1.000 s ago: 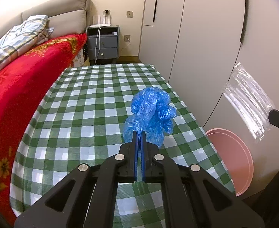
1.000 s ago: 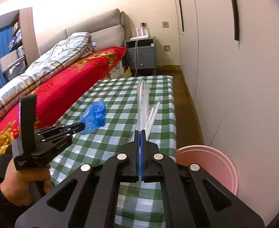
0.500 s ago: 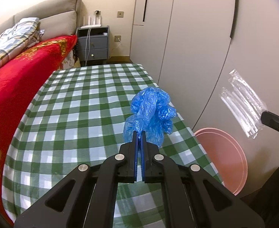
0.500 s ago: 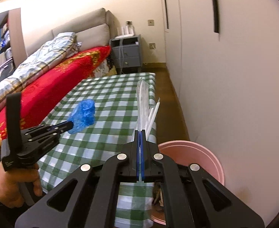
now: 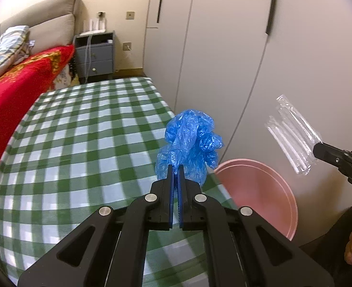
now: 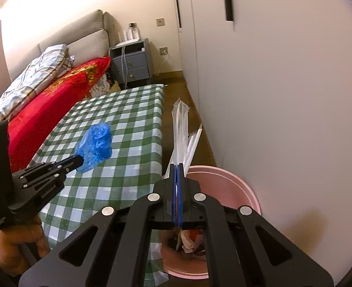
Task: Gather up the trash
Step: 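Carry the blue bag and clear packet to the pink bin and open both tools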
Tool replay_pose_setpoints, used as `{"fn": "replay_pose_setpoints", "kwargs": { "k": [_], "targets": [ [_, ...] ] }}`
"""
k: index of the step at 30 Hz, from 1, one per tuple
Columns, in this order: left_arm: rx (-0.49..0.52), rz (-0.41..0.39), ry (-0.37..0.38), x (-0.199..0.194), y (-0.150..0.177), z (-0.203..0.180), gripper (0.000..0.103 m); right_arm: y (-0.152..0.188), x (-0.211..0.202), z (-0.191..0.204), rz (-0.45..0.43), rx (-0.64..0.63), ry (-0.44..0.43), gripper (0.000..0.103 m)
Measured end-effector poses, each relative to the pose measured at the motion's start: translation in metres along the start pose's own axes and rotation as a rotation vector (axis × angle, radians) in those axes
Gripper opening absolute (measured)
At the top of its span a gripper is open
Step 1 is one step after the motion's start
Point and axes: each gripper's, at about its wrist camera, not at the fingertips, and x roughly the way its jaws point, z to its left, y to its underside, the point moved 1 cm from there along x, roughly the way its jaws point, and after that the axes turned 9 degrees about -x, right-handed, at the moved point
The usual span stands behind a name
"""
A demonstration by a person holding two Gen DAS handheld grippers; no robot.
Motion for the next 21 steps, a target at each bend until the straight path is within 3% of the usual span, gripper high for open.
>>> {"fn": "replay_pose_setpoints", "kwargs": {
  "k": [16, 18, 20, 21],
  "targets": [
    [0.028, 0.079, 0.134, 0.039, 0.013, -0.063, 0.003, 0.010, 0.001, -0.028, 0.039, 0.119, 0.091, 0.002],
    [0.026, 0.111, 0.181, 0.048, 0.015, -0.068, 0.003, 0.012, 0.003, -0.030, 0.047, 0.127, 0.103, 0.005],
    [0.039, 0.147, 0.204, 0.056, 0.018, -0.071, 0.008, 0.014, 0.005, -0.033, 0.058, 0.144, 0.100, 0.009],
    [0.048, 0.155, 0.194, 0.059, 0.020, -0.071, 0.017, 0.014, 0.005, -0.034, 0.059, 0.151, 0.104, 0.013]
  ]
}}
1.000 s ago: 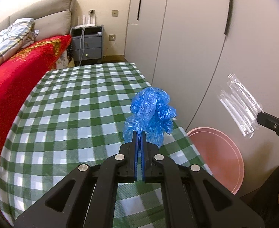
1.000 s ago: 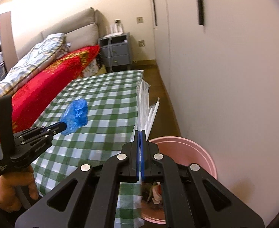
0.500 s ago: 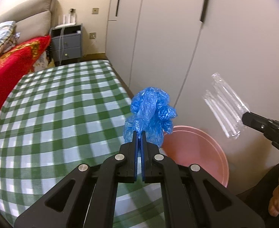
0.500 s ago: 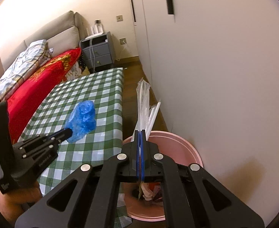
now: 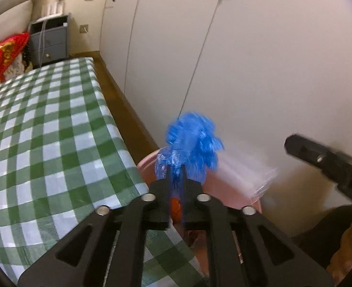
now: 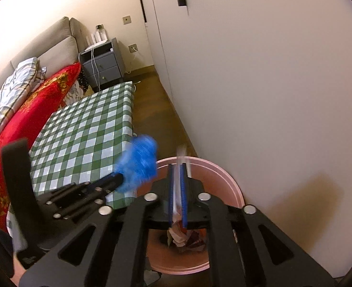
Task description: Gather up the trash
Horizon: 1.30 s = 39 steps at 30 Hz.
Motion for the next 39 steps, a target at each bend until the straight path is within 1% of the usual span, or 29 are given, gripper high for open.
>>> {"fn": "replay_pose_setpoints", "kwargs": {
  "k": [1, 2, 4, 7, 9, 11, 12, 13, 14, 15, 16, 17, 19, 20, 23, 25, 27, 31, 33, 35, 39],
  "targets": [
    [-0.006, 0.002, -0.011, 0.001, 0.002, 0.003, 0.020, 0.000, 0.000, -0.001, -0.002, 0.006, 0.011, 0.024],
    [-0.022, 0.007, -0.010, 0.002, 0.003, 0.007, 0.020, 0.000, -0.001, -0.002, -0.006, 0.011, 0.017, 0.034],
    [-0.049, 0.007, -0.006, -0.001, 0.005, 0.012, 0.020, 0.000, -0.003, -0.003, -0.014, 0.019, 0.027, 0.036],
    [-0.067, -0.017, -0.005, -0.013, 0.003, 0.021, 0.020, 0.000, -0.006, -0.003, -0.029, 0.020, 0.032, 0.038],
    [-0.070, -0.040, -0.008, -0.025, 0.002, 0.025, 0.021, 0.000, -0.013, -0.001, -0.058, 0.015, 0.038, 0.045],
    [-0.074, -0.066, -0.017, -0.040, 0.004, 0.030, 0.026, 0.000, -0.022, 0.003, -0.095, 0.006, 0.044, 0.058],
    [-0.074, -0.076, -0.022, -0.045, 0.005, 0.032, 0.032, 0.000, -0.025, 0.006, -0.108, 0.000, 0.045, 0.061],
    [-0.069, -0.092, -0.030, -0.055, 0.007, 0.033, 0.038, 0.001, -0.028, 0.009, -0.117, -0.007, 0.045, 0.068],
    [-0.064, -0.102, -0.036, -0.060, 0.006, 0.035, 0.039, 0.003, -0.031, 0.013, -0.126, -0.019, 0.045, 0.077],
    [-0.053, -0.119, -0.046, -0.070, 0.009, 0.036, 0.039, 0.004, -0.033, 0.017, -0.130, -0.028, 0.047, 0.082],
    [-0.044, -0.133, -0.054, -0.078, 0.011, 0.037, 0.041, 0.006, -0.035, 0.022, -0.134, -0.037, 0.050, 0.090],
    [-0.040, -0.143, -0.060, -0.083, 0.012, 0.039, 0.043, 0.009, -0.037, 0.027, -0.140, -0.047, 0.046, 0.092],
    [-0.032, -0.179, -0.091, -0.101, 0.020, 0.042, 0.053, 0.014, -0.040, 0.040, -0.147, -0.069, 0.022, 0.095],
    [-0.034, -0.203, -0.115, -0.111, 0.026, 0.046, 0.055, 0.016, -0.042, 0.046, -0.151, -0.080, 0.013, 0.096],
    [-0.049, -0.239, -0.171, -0.129, 0.039, 0.055, 0.062, 0.023, -0.047, 0.063, -0.164, -0.116, -0.007, 0.098],
    [-0.052, -0.264, -0.240, -0.146, 0.049, 0.061, 0.073, 0.028, -0.051, 0.075, -0.177, -0.137, -0.018, 0.098],
    [-0.071, -0.290, -0.292, -0.161, 0.057, 0.068, 0.078, 0.033, -0.055, 0.085, -0.184, -0.148, -0.026, 0.098],
    [-0.124, -0.328, -0.360, -0.190, 0.070, 0.081, 0.088, 0.047, -0.061, 0.101, -0.180, -0.173, -0.047, 0.098],
    [-0.136, -0.332, -0.400, -0.198, 0.080, 0.085, 0.090, 0.055, -0.063, 0.109, -0.171, -0.192, -0.044, 0.098],
    [-0.148, -0.317, -0.433, -0.201, 0.088, 0.088, 0.090, 0.062, -0.064, 0.115, -0.155, -0.199, -0.045, 0.098],
    [-0.182, -0.300, -0.448, -0.199, 0.104, 0.093, 0.090, 0.070, -0.056, 0.119, -0.117, -0.213, -0.043, 0.098]
  ]
}}
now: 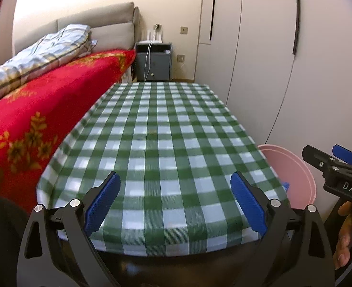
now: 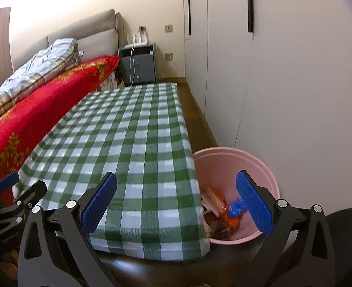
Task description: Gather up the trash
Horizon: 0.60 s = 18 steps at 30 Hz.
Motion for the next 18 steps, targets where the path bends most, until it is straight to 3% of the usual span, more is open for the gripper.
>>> {"fn": "replay_pose_setpoints", "kwargs": {
  "k": [18],
  "targets": [
    [-0.047, 0.000, -0.010, 0.0050, 0.0004, 0.0036, 0.090, 0.0022, 0.0087, 0.0069, 0.015, -0.024, -0.001, 0.098]
  ]
}}
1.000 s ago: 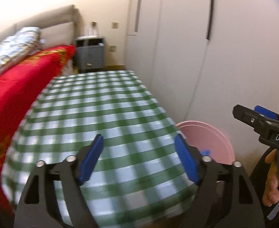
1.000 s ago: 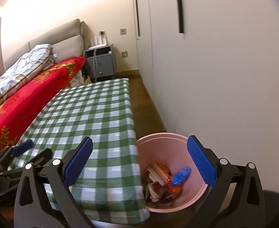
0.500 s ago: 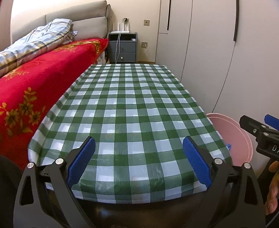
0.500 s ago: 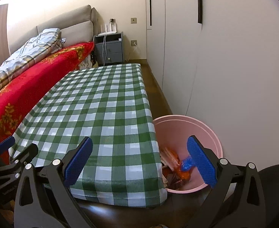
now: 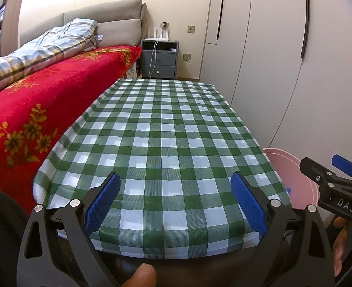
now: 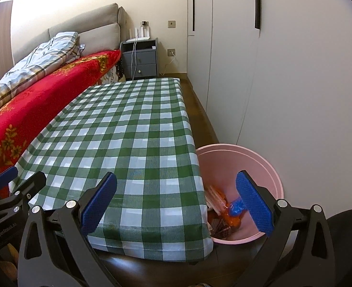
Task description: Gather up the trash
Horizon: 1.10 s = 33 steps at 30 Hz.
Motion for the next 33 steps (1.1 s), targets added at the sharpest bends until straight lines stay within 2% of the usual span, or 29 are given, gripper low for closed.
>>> {"fn": "replay_pose_setpoints", "kwargs": {
  "k": [33],
  "targets": [
    [0.014, -0.024, 0.005, -0.0045, -0.0008, -0.0029, 0.092, 0.0018, 0.0013, 0.0022, 0.004, -0.005, -0.002, 0.098]
  ]
}}
